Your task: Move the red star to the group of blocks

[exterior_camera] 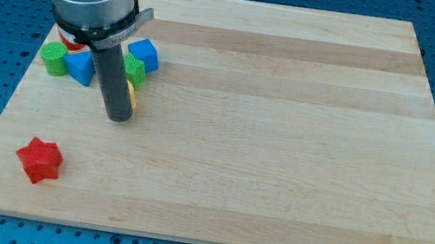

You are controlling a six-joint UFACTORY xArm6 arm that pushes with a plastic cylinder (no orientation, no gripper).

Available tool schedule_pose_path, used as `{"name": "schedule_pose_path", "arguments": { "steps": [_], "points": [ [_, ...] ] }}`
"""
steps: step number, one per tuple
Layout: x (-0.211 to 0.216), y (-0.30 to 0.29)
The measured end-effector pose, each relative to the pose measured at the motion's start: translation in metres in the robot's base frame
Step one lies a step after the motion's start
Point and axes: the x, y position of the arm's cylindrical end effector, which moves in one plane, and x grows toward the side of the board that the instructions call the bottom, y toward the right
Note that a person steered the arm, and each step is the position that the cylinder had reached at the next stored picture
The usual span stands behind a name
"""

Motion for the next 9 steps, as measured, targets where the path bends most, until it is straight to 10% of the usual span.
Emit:
{"name": "schedule_pose_path", "arguments": {
  "steps": [3,6,9],
  "points": [
    [-0.021,-0.004],
    [0.125,-0.049],
    [0.111,-0.061]
  ]
}}
